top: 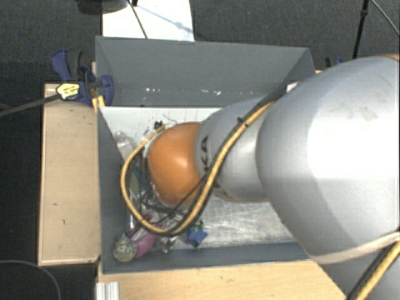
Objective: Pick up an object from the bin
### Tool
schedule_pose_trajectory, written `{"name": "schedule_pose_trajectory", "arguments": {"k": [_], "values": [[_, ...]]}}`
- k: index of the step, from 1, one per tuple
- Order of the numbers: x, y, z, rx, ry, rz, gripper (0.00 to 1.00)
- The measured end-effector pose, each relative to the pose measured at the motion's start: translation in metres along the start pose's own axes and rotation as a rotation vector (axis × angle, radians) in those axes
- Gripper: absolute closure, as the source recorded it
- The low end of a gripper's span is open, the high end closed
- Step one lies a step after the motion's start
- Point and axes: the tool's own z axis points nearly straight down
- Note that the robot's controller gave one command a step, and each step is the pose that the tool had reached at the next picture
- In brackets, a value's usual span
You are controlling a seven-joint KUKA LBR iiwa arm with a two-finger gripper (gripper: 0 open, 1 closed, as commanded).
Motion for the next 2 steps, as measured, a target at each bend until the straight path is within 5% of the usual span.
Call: {"name": "schedule_pose_trajectory", "arguments": {"k": [1, 2], "values": [[-0.001, 0.001, -0.003, -0.001, -0.003, -0.008, 1.0], [-0.013, -0.037, -0.216, -0.024, -0.026, -0.269, 1.0]]}}
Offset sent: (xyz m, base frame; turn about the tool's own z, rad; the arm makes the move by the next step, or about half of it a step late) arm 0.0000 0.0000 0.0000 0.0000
